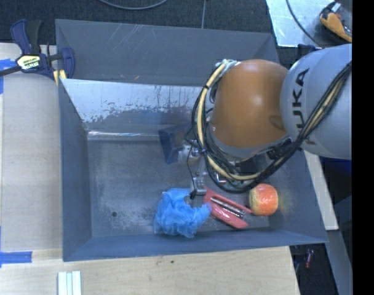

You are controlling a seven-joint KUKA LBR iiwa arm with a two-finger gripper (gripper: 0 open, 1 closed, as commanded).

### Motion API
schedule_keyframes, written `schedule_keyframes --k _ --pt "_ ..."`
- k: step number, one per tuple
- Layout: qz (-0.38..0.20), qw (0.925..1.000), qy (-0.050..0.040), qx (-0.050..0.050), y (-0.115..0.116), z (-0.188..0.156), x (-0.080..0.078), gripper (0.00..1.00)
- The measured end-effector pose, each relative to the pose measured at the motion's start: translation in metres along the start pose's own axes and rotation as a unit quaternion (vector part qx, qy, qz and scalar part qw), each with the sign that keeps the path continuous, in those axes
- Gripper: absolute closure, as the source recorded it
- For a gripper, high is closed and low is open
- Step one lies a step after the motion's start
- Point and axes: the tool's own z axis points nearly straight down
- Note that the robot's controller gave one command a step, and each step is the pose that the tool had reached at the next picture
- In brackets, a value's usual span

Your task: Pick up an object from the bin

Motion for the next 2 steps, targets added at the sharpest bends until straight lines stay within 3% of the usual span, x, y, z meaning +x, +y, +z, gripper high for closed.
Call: schedule_keyframes --k 1,2 --pt "0.001 1.0 -0.0046 -0.001 0.0 -0.005 -0.002 0.0" --pt "-0.121 0.9927 -0.0052 0.0 -0.015 0.087 0.0 0.0"
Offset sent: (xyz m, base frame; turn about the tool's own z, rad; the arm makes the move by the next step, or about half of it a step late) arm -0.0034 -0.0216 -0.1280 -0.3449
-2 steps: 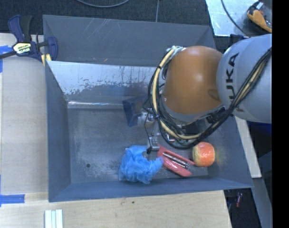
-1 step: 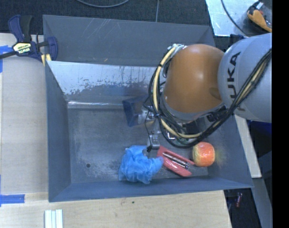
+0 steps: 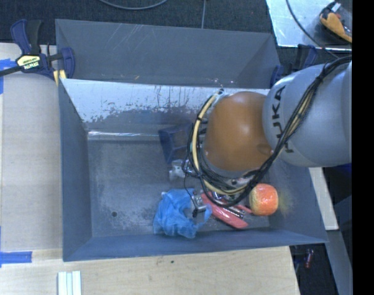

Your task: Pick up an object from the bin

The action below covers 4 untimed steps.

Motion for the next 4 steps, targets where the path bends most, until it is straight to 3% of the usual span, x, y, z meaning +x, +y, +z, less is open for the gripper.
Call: schedule_keyframes --k 1,2,3,4 --pt "-0.097 0.9953 -0.0019 0.0 -0.007 -0.02 0.005 0.0" --pt "-0.27 0.9628 0.0035 -0.001 0.036 0.012 0.003 0.0" --pt "-0.189 0.9819 -0.0019 0.001 0.001 0.04 -0.001 0.0" --pt "-0.47 0.8828 -0.0051 0.001 0.086 0.038 -0.01 1.0"
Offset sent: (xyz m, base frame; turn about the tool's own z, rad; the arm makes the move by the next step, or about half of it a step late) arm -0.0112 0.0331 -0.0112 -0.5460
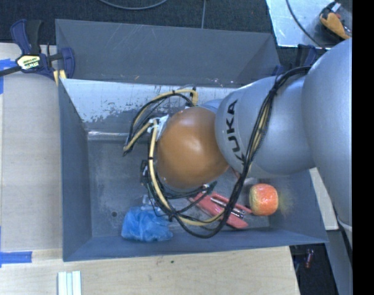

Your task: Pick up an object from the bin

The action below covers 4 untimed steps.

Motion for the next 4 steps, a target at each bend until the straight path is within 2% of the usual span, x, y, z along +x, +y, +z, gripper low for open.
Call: schedule_keyframes --k 2,4 --pt "0.003 1.0 -0.0002 0.0 0.0 -0.014 0.001 1.0" --pt "0.004 1.0 -0.0007 -0.001 -0.001 -0.06 0.001 1.0"
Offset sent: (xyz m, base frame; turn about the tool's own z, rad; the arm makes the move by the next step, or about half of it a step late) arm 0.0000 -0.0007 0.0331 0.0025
